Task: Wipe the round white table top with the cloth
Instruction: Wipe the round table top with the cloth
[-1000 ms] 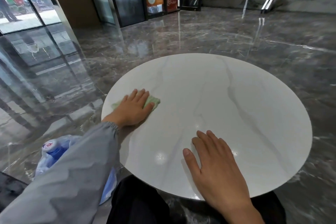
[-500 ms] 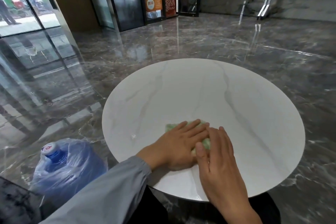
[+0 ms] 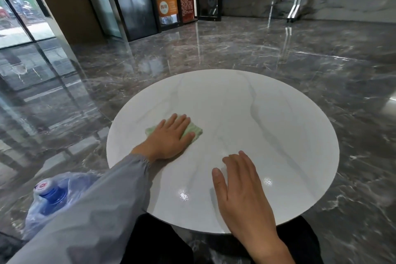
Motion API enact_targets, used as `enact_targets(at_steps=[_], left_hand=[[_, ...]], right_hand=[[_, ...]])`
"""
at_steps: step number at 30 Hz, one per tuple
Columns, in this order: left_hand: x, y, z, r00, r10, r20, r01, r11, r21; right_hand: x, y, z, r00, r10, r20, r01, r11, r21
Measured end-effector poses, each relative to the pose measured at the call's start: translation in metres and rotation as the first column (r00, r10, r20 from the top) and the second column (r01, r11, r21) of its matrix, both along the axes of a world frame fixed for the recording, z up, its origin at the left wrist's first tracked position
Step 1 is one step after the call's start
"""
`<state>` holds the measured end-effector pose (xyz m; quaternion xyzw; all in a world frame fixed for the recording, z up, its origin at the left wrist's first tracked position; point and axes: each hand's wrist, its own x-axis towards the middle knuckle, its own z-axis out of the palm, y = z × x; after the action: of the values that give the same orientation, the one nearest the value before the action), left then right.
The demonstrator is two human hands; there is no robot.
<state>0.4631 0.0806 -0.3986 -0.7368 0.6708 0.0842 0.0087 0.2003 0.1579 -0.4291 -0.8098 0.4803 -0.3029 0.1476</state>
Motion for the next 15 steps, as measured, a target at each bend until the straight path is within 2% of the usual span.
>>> enact_targets(at_steps=[2, 5, 7, 11, 13, 15], left_hand=[[-0.048, 0.009, 0.002, 0.987, -0.162, -0.001, 0.162, 0.987, -0.002], [-0.106, 0.037, 0.003, 0.920, -0.391, -0.015, 0.391, 0.920, 0.003], [-0.117, 0.051, 0.001, 0.888, -0.458, -0.040, 0.457, 0.889, -0.027], [-0.091, 0.064, 0.009, 0.922, -0.326, -0.211, 0.317, 0.945, -0.076], [-0.062, 0.070, 0.011, 0.966, -0.209, -0.155, 0.197, 0.976, -0.092], [-0.037, 0.080, 0.007, 0.987, -0.099, -0.128, 0.074, 0.980, -0.187]], right_hand=[[-0.001, 0.000, 0.005, 0.998, 0.007, 0.064, -0.009, 0.999, 0.035], [-0.003, 0.001, 0.011, 0.983, -0.005, 0.181, -0.020, 0.991, 0.135], [-0.006, 0.000, 0.013, 0.968, -0.034, 0.248, -0.011, 0.985, 0.175], [-0.008, -0.001, 0.014, 0.964, -0.047, 0.262, -0.003, 0.983, 0.186], [-0.007, -0.002, 0.014, 0.980, -0.027, 0.196, -0.009, 0.984, 0.179], [-0.003, -0.006, 0.018, 0.999, 0.037, 0.036, -0.041, 0.992, 0.119]])
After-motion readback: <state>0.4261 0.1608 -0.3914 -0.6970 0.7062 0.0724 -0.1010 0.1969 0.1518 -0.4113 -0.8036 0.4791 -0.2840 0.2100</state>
